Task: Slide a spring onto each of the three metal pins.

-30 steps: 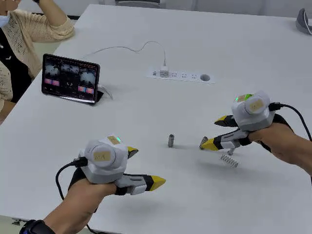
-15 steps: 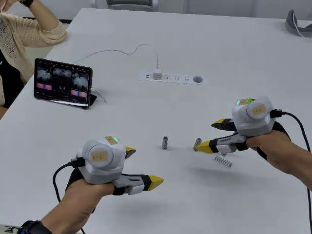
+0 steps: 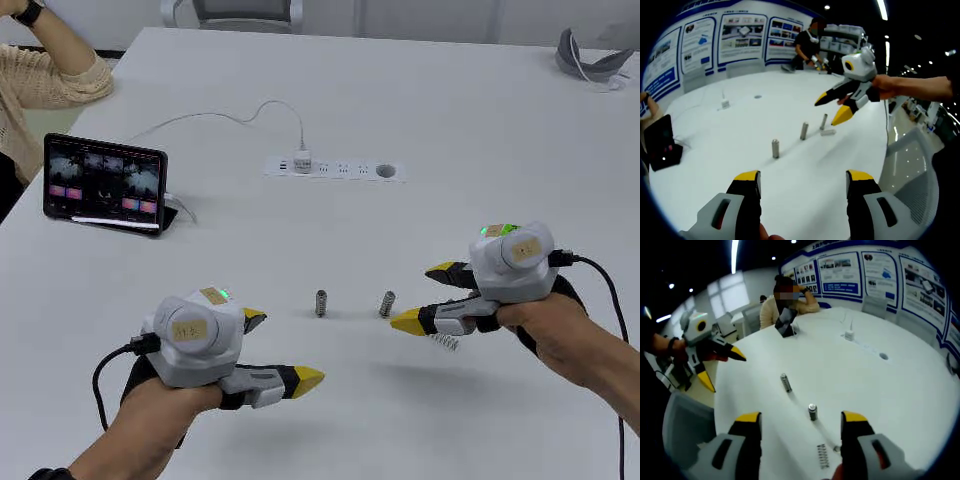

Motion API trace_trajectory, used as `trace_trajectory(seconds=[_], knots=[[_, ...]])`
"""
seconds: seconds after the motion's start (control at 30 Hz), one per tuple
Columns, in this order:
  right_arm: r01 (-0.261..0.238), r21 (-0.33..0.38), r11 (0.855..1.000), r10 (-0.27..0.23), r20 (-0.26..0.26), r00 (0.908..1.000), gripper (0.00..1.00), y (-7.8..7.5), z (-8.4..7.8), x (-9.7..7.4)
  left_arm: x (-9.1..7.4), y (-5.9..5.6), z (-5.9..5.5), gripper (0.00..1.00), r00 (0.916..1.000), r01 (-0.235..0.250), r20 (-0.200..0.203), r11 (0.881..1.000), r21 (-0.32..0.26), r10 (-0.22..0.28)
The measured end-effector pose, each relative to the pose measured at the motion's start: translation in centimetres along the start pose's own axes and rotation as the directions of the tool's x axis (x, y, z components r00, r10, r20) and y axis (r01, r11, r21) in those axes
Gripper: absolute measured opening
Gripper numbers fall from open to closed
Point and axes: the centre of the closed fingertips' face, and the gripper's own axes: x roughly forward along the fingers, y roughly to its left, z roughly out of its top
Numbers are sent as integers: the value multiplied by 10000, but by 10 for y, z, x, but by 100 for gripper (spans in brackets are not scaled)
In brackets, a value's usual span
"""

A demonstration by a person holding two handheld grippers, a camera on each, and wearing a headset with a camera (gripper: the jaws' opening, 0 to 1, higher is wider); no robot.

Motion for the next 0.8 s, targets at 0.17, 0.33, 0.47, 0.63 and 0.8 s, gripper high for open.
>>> trace_trajectory(seconds=[0.17, 0.33, 0.47, 0.63, 0.8], knots=[[145, 204, 9997, -149, 194, 9997, 66, 2, -3, -7, 3, -2, 3, 71, 10000, 62, 12, 10000, 63, -62], [188, 383, 9991, -199, 291, 9994, 67, 8, -10, -14, 5, -4, 3, 71, 9999, 151, -56, 9998, 164, -150], [264, 556, 9981, -281, 283, 9992, 68, 9, -18, -17, 7, -4, 3, 71, 9998, 180, -61, 9996, 197, -179], [302, 804, 9963, -336, 419, 9986, 70, 12, -25, -23, 8, -4, 5, 71, 9997, 219, -70, 9995, 226, -217], [374, 1023, 9940, -416, 397, 9983, 70, 13, -35, -29, 10, -6, 7, 71, 9996, 264, -73, 9993, 278, -262]])
